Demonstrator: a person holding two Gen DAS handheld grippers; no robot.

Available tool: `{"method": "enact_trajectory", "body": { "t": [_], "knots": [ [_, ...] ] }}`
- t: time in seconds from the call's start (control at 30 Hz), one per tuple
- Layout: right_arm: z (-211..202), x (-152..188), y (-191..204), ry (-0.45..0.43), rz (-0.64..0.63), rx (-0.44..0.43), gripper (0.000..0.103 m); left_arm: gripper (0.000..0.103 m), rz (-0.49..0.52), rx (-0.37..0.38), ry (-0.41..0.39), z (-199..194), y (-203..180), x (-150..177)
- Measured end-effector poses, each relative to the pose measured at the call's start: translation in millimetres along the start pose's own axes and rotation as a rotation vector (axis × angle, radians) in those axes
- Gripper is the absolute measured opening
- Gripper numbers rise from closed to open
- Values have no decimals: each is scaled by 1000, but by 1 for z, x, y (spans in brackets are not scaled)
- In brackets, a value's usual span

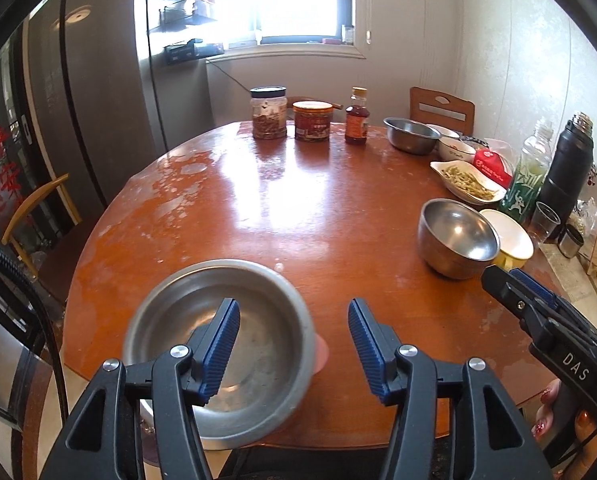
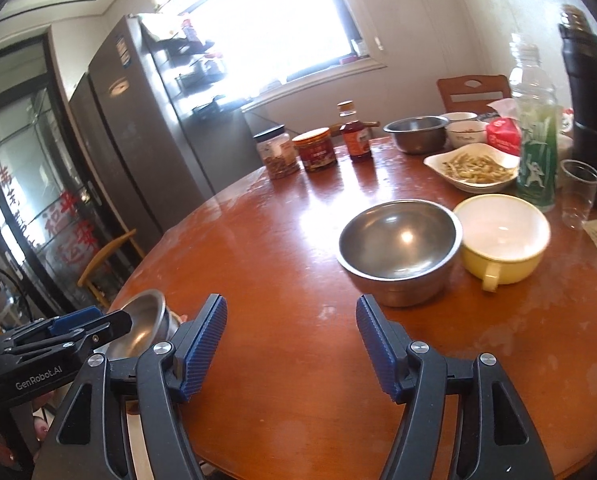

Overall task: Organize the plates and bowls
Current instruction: 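Withdraw the open left tool from the stack, then move the left tool to the deep steel bowl and grasp its rim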

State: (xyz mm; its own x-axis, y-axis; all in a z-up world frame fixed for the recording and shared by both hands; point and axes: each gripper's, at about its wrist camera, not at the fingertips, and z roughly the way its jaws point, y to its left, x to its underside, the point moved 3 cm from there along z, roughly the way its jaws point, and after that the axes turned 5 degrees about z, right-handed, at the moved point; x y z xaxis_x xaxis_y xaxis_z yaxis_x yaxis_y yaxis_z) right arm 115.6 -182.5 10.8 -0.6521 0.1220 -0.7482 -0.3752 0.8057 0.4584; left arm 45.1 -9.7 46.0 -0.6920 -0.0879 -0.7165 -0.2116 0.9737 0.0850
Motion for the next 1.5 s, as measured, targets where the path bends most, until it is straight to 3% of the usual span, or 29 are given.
{"method": "enact_trajectory", "body": {
  "t": [0.37, 0.6, 1.1, 1.23, 1.5],
  "knots": [
    [-16, -12, -58, -36, 112, 57, 70, 56, 48, 72, 4, 27, -58, -29],
    [-7, -15, -79, -17, 150, 72, 70, 56, 67, 135, 64, 70, -97, -59],
    [26, -26, -100, 10, 202, 50, 70, 56, 62, 152, 192, 162, -121, -90],
    [41, -31, -102, 24, 206, 47, 59, 56, 65, 174, 218, 172, -125, -86],
    [61, -32, -98, 45, 175, 64, 47, 33, 80, 260, 274, 185, -138, -75]
  ]
}}
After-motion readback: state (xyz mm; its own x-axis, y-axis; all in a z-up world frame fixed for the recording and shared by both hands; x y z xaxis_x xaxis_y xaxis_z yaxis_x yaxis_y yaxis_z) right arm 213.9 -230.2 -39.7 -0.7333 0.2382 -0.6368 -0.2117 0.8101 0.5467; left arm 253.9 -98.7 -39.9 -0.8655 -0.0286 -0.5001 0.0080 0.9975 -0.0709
